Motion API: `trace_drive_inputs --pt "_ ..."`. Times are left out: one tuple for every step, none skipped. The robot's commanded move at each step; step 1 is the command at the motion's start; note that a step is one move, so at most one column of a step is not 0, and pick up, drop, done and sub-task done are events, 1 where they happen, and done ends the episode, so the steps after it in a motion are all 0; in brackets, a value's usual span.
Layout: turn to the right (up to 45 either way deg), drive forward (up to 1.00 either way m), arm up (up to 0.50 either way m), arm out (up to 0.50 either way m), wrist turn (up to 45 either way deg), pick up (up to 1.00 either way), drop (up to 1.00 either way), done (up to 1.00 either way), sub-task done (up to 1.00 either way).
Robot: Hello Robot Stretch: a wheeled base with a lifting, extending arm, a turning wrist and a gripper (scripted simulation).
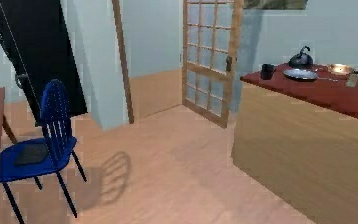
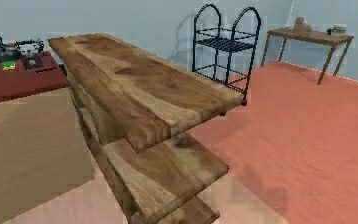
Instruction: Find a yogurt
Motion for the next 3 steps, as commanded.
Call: trace_drive_inputs --pt "0.0 0.5 0.0 0.0 0.0 0.0 0.0 0.0 0.0" --pt "45.0 0.0 0.0 0.0 0.0 0.0 0.0 0.0 0.0" --pt "24.0 0.0 0.0 0.0 0.0 0.0 0.0 0.0 0.0"
